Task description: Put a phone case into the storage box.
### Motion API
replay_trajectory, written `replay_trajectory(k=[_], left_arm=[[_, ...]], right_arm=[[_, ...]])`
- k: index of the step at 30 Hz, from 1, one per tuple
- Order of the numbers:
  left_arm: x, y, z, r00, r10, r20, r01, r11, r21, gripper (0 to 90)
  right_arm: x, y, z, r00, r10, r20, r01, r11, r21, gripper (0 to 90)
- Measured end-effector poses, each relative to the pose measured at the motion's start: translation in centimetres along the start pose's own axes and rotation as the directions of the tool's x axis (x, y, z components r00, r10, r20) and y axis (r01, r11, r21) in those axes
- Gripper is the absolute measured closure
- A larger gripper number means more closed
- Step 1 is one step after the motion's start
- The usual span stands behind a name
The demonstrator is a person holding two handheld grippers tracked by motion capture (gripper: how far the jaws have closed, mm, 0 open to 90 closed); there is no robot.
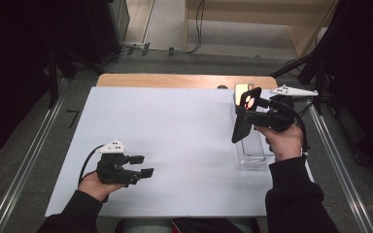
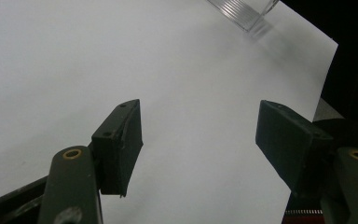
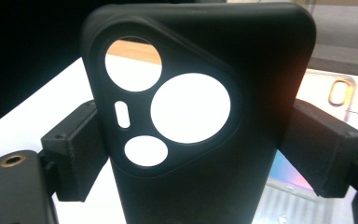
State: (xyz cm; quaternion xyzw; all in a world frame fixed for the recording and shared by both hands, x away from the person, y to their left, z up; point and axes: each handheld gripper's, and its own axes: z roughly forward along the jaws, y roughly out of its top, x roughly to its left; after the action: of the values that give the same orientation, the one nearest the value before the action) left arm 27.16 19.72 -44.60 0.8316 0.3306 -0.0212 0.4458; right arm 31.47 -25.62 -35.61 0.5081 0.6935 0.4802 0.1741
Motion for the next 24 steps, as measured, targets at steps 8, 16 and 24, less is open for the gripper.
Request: replay_trajectory(k=[8,16,24], left_arm=[[0.1,0.0,0.0,1.0000,-0.003,-0.002,0.003,1.0000,0.001,31.9],[0.1,0.0,0.0,1.0000,-0.006,0.007,0.006,1.0000,-0.002,31.9],[0.2,0.0,0.0,0.9999,-0.009,0.007,0.009,1.0000,-0.003,31.9]], right_arm=[[-1.3,-0.2,-0.3,0.9960,0.034,0.082,-0.032,0.999,-0.027,12.1],[-2.3,-0.7,0.2,0.9824,0.061,0.177,-0.051,0.997,-0.059,12.1],[-3.3,-1.1,1.7,0.9670,0.063,0.247,-0.049,0.997,-0.061,12.2]])
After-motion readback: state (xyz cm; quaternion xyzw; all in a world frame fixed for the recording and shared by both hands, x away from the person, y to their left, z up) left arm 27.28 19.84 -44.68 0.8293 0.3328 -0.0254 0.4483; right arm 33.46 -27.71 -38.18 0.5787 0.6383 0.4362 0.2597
